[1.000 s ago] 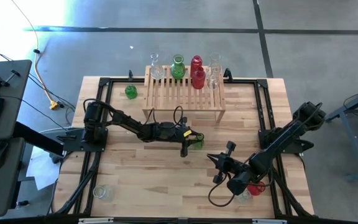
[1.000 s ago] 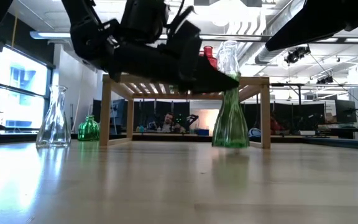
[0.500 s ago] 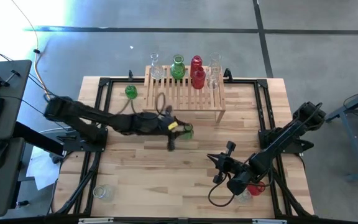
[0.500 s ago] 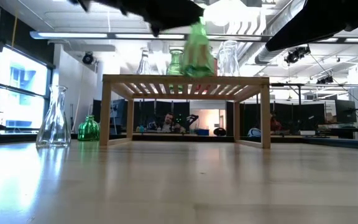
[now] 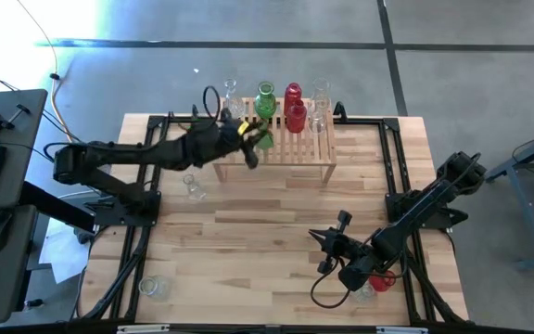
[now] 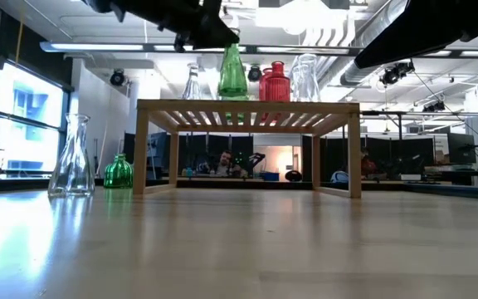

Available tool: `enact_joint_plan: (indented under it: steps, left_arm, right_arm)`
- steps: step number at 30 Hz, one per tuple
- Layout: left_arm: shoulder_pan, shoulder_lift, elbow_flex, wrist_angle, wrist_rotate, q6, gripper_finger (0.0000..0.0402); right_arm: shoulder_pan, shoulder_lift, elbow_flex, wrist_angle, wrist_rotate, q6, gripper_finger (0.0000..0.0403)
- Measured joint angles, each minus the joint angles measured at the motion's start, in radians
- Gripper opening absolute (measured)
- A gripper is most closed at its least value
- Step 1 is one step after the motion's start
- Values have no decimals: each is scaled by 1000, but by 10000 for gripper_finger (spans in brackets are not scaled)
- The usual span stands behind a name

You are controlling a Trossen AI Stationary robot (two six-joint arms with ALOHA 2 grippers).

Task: Sort vases onto shelf
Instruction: Put the green vase on the shelf aligned with the other green vase

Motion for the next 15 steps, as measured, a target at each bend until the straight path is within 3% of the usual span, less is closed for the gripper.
enact_joint_plan:
  steps: [5,9,15]
  left_arm:
    - [87,59,85,-23,87,-2,101]
    - [132,119,156,-108,88,-1,101]
    - [174,164,181,-110,84,11,101]
  right_arm:
    - [0,0,0,0,0,0,0]
    - [0,0,0,0,0,1,0]
    - [3,0,0,-1,-5,5,0]
